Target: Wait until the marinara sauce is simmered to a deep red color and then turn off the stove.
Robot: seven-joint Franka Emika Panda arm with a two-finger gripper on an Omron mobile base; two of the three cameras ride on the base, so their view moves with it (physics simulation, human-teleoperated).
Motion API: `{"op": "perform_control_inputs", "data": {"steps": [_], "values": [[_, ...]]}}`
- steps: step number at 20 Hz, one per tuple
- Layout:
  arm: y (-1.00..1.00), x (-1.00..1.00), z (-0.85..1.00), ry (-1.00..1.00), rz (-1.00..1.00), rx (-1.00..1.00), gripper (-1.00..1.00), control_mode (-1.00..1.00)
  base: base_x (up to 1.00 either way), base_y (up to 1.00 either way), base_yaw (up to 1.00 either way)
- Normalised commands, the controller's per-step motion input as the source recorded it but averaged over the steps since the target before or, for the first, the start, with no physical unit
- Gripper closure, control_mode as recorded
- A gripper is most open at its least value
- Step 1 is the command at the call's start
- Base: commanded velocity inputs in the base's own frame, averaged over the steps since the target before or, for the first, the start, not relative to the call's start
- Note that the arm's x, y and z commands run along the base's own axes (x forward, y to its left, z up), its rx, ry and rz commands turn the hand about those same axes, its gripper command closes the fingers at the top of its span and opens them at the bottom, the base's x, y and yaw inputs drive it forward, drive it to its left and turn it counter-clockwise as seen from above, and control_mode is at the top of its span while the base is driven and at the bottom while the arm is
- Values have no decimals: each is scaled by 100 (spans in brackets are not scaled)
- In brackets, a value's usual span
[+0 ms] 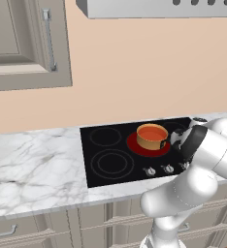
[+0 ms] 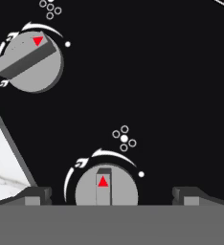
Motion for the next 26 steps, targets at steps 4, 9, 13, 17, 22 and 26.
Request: {"op": "perform_control_inputs", "data": {"steps": [4,9,13,17,22,26], "values": [[0,0,0,0,0,0,-100,-100,0,0,0],[0,0,0,0,0,0,-100,-100,0,0,0],[0,0,0,0,0,0,-100,-100,0,0,0],[0,0,0,0,0,0,-100,-100,0,0,0],[0,0,0,0,0,0,-100,-100,0,0,0],[0,0,0,0,0,0,-100,-100,0,0,0]]}}
